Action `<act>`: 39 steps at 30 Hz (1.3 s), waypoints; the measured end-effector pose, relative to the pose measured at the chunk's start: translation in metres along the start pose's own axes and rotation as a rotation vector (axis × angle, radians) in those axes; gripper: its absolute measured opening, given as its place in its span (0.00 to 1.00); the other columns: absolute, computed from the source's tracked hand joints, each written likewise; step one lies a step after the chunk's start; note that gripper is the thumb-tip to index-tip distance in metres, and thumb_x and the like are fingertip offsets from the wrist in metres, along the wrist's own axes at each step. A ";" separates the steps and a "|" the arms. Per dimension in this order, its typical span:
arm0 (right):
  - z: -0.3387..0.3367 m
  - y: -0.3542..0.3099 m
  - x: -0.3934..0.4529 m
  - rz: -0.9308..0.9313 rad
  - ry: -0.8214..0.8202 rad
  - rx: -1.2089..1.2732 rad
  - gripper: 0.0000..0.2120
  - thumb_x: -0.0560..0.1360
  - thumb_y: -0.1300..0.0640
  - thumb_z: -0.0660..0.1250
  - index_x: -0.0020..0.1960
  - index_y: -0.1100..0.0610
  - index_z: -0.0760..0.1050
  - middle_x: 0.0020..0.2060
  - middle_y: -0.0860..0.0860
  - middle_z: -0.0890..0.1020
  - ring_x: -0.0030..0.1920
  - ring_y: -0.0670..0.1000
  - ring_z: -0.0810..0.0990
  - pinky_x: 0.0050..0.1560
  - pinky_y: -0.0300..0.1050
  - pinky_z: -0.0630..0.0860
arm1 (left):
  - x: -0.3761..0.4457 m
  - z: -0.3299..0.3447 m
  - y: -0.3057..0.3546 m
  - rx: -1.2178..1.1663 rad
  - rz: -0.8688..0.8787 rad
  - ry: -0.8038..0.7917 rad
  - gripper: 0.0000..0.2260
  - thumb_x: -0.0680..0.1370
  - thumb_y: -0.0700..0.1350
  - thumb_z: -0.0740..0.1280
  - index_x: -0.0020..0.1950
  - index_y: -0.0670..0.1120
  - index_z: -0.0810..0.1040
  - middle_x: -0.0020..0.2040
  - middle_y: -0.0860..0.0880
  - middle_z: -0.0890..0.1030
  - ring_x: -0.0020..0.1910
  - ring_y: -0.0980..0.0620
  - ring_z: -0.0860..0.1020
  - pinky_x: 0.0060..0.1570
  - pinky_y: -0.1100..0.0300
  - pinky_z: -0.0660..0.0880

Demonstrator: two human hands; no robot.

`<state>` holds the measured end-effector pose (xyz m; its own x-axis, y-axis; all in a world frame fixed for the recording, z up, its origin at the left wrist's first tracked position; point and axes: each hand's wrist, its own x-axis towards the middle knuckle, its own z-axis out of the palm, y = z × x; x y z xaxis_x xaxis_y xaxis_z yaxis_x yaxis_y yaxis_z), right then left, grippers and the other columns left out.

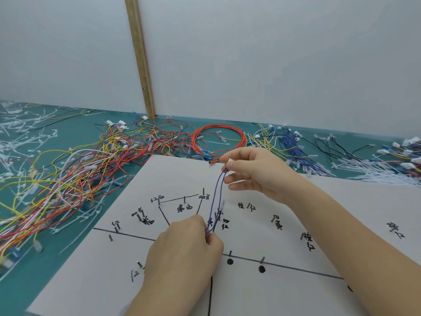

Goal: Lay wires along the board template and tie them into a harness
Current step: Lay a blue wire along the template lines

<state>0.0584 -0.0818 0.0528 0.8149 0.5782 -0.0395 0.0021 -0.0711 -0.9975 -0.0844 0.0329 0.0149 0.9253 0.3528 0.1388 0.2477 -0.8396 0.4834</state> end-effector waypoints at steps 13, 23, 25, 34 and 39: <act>0.001 0.000 -0.002 0.046 0.022 -0.038 0.08 0.75 0.66 0.64 0.43 0.56 0.78 0.35 0.51 0.80 0.32 0.46 0.80 0.38 0.39 0.80 | -0.006 -0.004 -0.003 -0.091 0.012 -0.009 0.09 0.78 0.56 0.53 0.47 0.54 0.70 0.36 0.53 0.73 0.43 0.51 0.74 0.40 0.59 0.70; 0.024 0.005 0.019 0.086 0.060 -0.154 0.07 0.75 0.69 0.62 0.45 0.59 0.76 0.36 0.56 0.80 0.31 0.46 0.79 0.37 0.38 0.81 | -0.007 -0.021 -0.024 -0.419 -0.066 -0.097 0.08 0.81 0.48 0.52 0.44 0.54 0.69 0.29 0.61 0.81 0.26 0.62 0.70 0.35 0.65 0.68; 0.028 0.008 0.023 0.103 0.059 -0.200 0.07 0.75 0.69 0.63 0.43 0.58 0.76 0.34 0.56 0.79 0.30 0.47 0.78 0.38 0.40 0.81 | -0.007 -0.019 -0.025 -0.427 -0.078 -0.128 0.08 0.81 0.49 0.52 0.45 0.54 0.68 0.29 0.61 0.81 0.25 0.64 0.70 0.35 0.64 0.67; 0.035 0.021 0.028 0.104 0.065 -0.279 0.07 0.74 0.67 0.65 0.42 0.57 0.77 0.29 0.53 0.79 0.28 0.46 0.78 0.38 0.39 0.81 | -0.010 -0.018 -0.030 -0.343 -0.073 -0.176 0.03 0.81 0.51 0.51 0.50 0.60 0.62 0.28 0.64 0.79 0.39 0.72 0.72 0.42 0.73 0.66; 0.036 0.022 0.027 0.071 0.080 -0.346 0.07 0.73 0.68 0.67 0.48 0.60 0.80 0.30 0.52 0.79 0.27 0.43 0.78 0.35 0.34 0.79 | -0.014 -0.019 -0.029 -0.240 -0.046 -0.175 0.04 0.81 0.51 0.50 0.50 0.62 0.59 0.29 0.61 0.80 0.43 0.67 0.74 0.48 0.69 0.70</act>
<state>0.0602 -0.0385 0.0278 0.8629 0.4973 -0.0899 0.1284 -0.3876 -0.9128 -0.1102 0.0596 0.0151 0.9553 0.2942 -0.0291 0.2348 -0.6954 0.6792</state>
